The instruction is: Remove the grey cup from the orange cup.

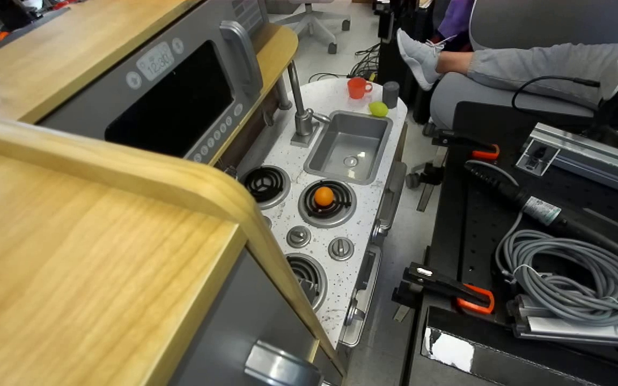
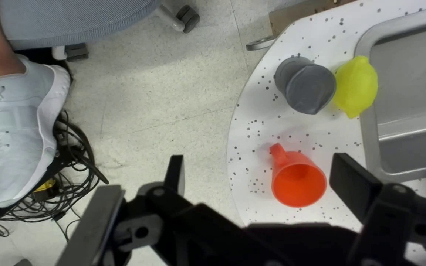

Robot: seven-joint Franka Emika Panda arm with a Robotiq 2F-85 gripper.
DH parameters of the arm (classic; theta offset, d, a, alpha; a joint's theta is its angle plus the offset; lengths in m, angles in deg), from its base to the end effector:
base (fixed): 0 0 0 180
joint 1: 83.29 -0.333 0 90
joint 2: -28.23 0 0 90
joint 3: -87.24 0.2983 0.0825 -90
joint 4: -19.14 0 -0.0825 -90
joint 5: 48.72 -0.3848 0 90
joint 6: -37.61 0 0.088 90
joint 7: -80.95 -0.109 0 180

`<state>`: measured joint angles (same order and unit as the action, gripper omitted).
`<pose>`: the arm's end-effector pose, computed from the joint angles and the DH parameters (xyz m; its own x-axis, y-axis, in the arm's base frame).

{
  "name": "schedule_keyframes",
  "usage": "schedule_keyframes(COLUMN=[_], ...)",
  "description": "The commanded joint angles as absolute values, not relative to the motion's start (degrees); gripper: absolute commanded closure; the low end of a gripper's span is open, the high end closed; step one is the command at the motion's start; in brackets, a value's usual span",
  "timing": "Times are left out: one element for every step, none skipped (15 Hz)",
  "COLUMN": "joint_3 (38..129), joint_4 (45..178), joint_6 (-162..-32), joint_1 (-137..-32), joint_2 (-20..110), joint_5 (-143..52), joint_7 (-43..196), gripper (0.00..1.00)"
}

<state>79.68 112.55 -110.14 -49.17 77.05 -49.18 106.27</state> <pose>0.5130 -0.4449 0.1177 0.9703 -0.2365 0.0507 -0.2412 -0.9620 0.1281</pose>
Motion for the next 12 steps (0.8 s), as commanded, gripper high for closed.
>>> schedule_keyframes(joint_3=[80.0,80.2,80.3,80.0,80.0,79.8,79.7,79.7,79.8,79.8,79.8,79.8], joint_4=[123.3,124.8,126.3,127.6,128.6,123.7,124.4,124.3,124.2,124.2,124.2,124.2], joint_6=[-109.0,-108.2,-107.5,-107.3,-104.9,-107.1,-106.7,-106.7,-106.8,-106.8,-106.8,-106.8], joint_1=[-48.9,-48.9,-49.0,-49.3,-49.2,-49.2,-49.3,-49.3,-49.3,-49.3,-49.3,-49.3], joint_2=[66.3,64.5,62.8,61.4,60.1,64.8,64.0,64.0,64.2,64.5,64.6,64.6], joint_5=[-47.5,-47.5,-47.6,-47.8,-48.4,-48.9,-48.9,-48.9,-48.9,-48.9,-48.9,-48.9], joint_7=[109.8,110.9,111.6,111.6,111.8,110.8,110.8,110.8,110.8,110.8,110.8,110.8], gripper=[0.0,0.0,0.0,0.0,0.0,0.0,0.0,0.0,0.0,0.0,0.0,0.0])
